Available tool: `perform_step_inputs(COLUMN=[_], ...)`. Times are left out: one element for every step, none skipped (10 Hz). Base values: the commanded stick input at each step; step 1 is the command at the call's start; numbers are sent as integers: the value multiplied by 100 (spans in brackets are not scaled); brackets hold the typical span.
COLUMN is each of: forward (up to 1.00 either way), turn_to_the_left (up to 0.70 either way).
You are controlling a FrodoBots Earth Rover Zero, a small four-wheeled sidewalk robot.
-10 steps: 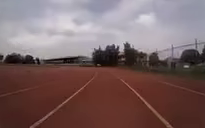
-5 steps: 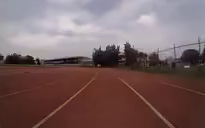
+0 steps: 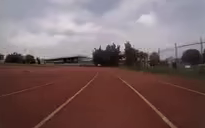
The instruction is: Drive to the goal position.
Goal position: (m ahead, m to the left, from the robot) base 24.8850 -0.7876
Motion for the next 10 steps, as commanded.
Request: perform_step_inputs(forward=[45,45,45,45,45,45,45,45,45,45], turn_to_the_left=[0,0,0,0,0,0,0,0,0,0])
